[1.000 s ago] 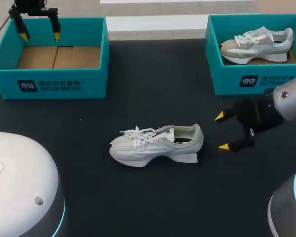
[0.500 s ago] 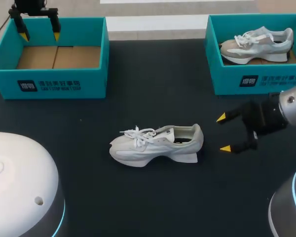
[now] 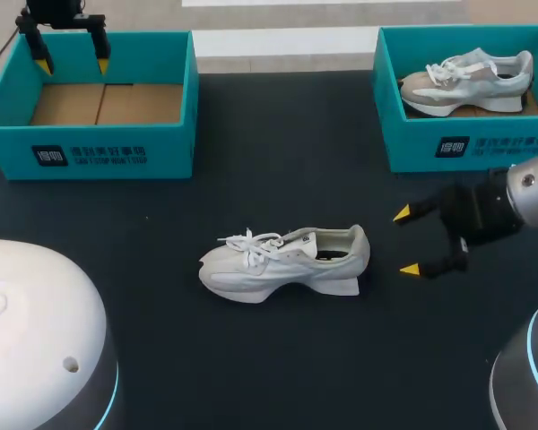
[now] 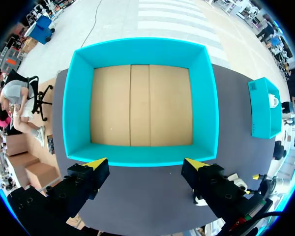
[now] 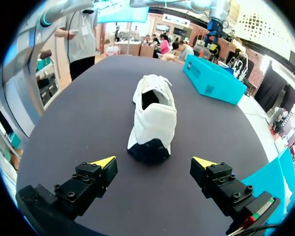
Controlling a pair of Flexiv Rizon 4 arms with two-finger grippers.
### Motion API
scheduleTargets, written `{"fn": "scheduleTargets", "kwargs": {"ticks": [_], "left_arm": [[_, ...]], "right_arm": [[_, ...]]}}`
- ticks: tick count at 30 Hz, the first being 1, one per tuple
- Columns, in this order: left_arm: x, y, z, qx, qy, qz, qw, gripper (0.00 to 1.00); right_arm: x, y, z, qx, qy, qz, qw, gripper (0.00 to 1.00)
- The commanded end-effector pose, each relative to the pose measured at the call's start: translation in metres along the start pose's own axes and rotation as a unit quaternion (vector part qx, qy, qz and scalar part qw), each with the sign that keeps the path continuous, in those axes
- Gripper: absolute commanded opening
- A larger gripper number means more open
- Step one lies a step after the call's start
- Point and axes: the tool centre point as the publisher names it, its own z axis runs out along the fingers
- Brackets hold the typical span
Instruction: Take the shoe out of the shoebox, open the shoe tongue, remove and reinsert the insole, then place the shoe into the shoebox
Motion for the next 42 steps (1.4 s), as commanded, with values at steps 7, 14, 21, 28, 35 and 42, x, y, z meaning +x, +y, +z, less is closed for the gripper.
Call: {"fn": "scheduleTargets", "kwargs": {"ticks": [7, 14, 21, 28, 35, 42], "left_arm": [[0.0, 0.0, 0.0, -0.001, 0.0, 0.0, 1.0, 1.0], [0.0, 0.0, 0.0, -0.001, 0.0, 0.0, 1.0, 1.0], [0.0, 0.0, 0.0, -0.001, 0.0, 0.0, 1.0, 1.0], [0.0, 0.0, 0.0, -0.001, 0.0, 0.0, 1.0, 1.0], [0.0, 0.0, 0.0, -0.001, 0.0, 0.0, 1.0, 1.0], [0.0, 0.0, 0.0, -0.001, 0.0, 0.0, 1.0, 1.0]], "right_arm": [[-0.002, -0.006, 0.022, -0.029, 0.001, 0.011, 1.0, 1.0], [0.001, -0.009, 0.036, -0.045, 0.007, 0.018, 0.999, 1.0], [0.003, -0.016, 0.037, -0.061, 0.0, 0.04, 0.997, 1.0], [0.006, -0.019, 0.037, -0.059, 0.004, 0.044, 0.997, 1.0], [0.004, -0.017, 0.044, -0.056, 0.004, 0.053, 0.997, 1.0], [-0.001, -0.006, 0.057, -0.063, -0.036, 0.082, 0.994, 1.0]]}}
